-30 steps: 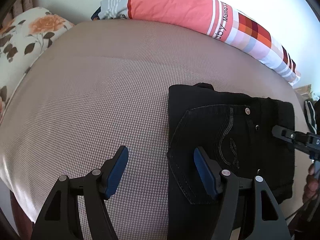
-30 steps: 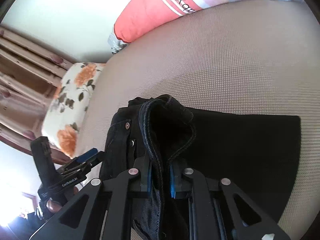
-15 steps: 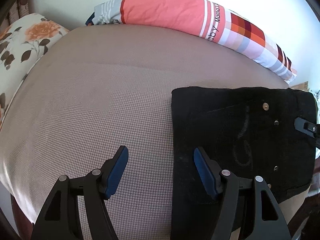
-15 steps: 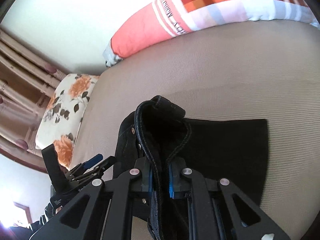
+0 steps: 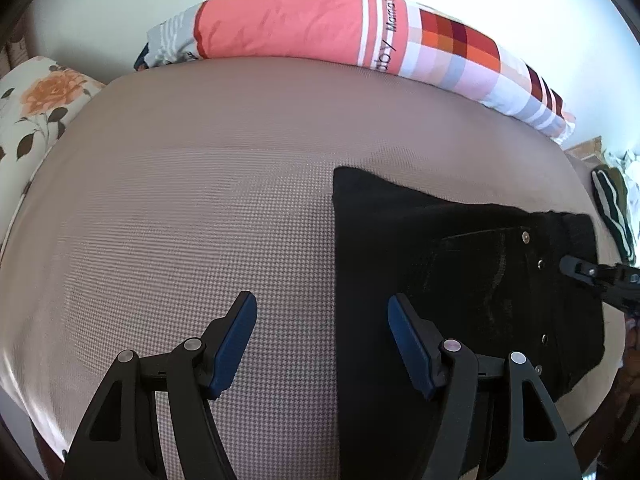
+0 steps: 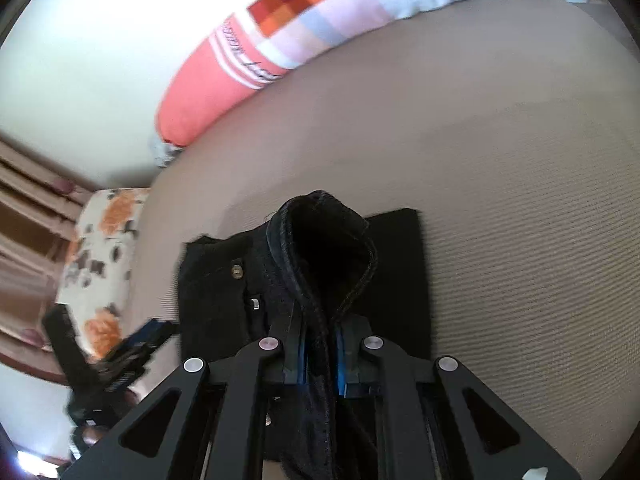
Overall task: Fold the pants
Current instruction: 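Fold the jeans over onto the pocket side with the right gripper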
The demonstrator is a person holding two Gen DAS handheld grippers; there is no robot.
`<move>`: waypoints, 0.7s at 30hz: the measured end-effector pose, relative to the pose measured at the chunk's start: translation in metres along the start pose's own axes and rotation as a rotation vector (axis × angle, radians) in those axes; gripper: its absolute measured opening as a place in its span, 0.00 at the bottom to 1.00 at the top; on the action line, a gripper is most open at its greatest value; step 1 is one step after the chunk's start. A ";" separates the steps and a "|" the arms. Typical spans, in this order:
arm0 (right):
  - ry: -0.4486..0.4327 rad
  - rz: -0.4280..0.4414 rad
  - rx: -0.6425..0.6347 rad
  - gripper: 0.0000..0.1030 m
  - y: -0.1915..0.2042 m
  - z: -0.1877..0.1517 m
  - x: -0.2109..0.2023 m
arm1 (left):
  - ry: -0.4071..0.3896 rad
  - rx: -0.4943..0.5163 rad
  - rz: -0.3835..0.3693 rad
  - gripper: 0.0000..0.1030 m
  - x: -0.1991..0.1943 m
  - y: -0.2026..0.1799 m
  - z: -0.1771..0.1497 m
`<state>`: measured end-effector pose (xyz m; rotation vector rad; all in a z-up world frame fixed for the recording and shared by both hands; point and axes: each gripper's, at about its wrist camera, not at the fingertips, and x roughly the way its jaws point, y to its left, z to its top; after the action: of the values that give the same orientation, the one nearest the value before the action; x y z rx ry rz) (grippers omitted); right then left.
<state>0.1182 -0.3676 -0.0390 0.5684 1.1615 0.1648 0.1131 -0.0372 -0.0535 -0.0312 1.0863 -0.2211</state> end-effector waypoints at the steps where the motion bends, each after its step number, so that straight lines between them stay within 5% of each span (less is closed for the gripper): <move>1: 0.009 -0.016 -0.004 0.11 -0.005 -0.001 0.006 | 0.007 0.004 0.003 0.67 0.003 -0.001 -0.001; 7: 0.023 -0.035 0.009 0.24 -0.016 -0.003 0.014 | 0.060 0.038 0.027 0.67 0.028 -0.009 -0.004; 21: 0.008 -0.063 0.009 0.18 -0.012 -0.049 -0.039 | 0.082 0.125 -0.034 0.67 0.001 -0.024 -0.033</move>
<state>0.0564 -0.3768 -0.0265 0.5386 1.1870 0.1076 0.0806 -0.0580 -0.0672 0.0725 1.1525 -0.3227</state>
